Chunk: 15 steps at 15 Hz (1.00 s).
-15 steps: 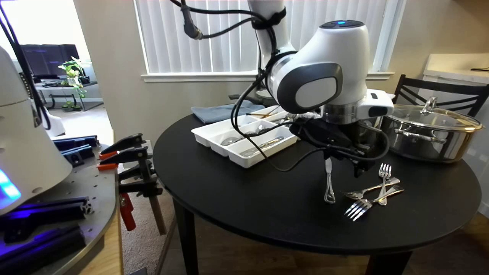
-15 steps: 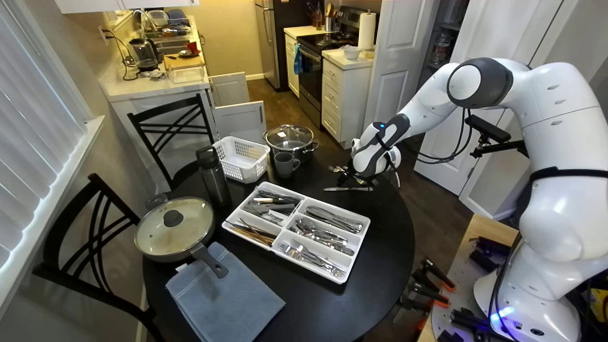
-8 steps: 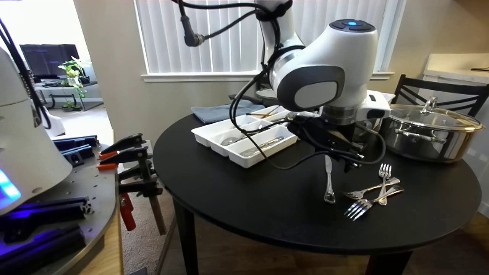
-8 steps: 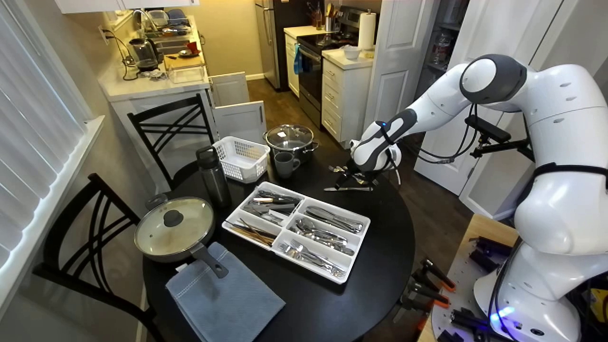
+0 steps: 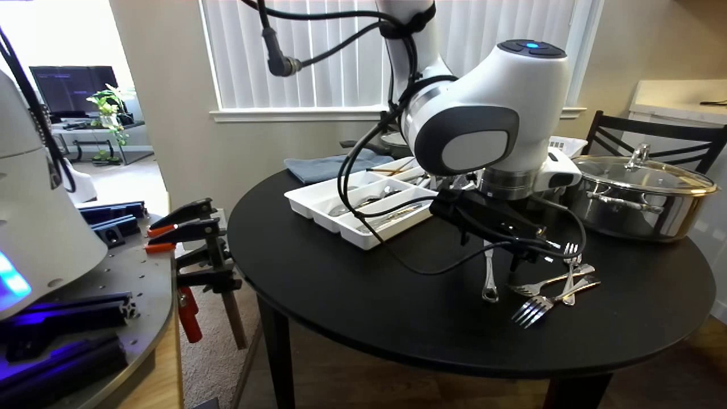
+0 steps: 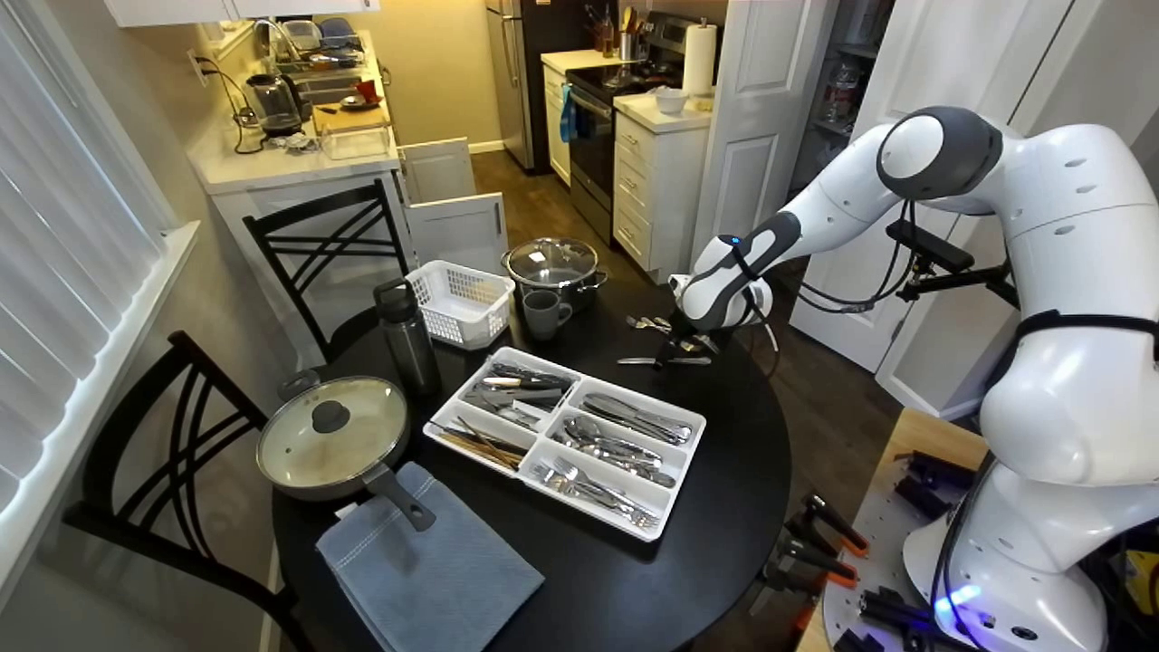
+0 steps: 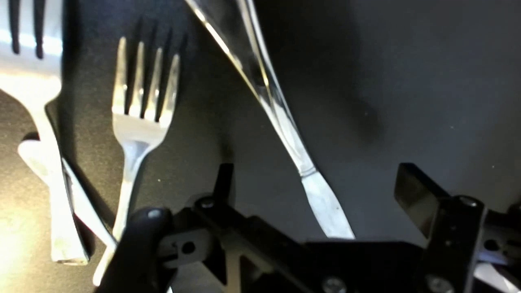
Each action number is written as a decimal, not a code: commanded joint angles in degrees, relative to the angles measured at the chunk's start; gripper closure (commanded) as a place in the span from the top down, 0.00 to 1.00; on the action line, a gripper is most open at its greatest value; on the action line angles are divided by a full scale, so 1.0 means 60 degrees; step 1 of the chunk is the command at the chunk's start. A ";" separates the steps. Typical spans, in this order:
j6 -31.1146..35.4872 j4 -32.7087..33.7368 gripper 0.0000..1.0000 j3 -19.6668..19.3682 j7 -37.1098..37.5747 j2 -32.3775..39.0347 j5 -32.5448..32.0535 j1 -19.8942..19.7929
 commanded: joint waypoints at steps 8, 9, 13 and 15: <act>0.0360 -0.0366 1.00 -0.1407 -0.0446 -0.0569 -0.0673 0.1525; 0.0303 -0.0384 1.00 -0.1317 -0.0534 -0.0547 -0.0638 0.1438; 0.0231 -0.0456 1.00 -0.1246 -0.0762 -0.0572 -0.0599 0.1330; 0.0133 -0.0461 0.73 -0.1111 -0.0873 -0.0571 -0.0554 0.1213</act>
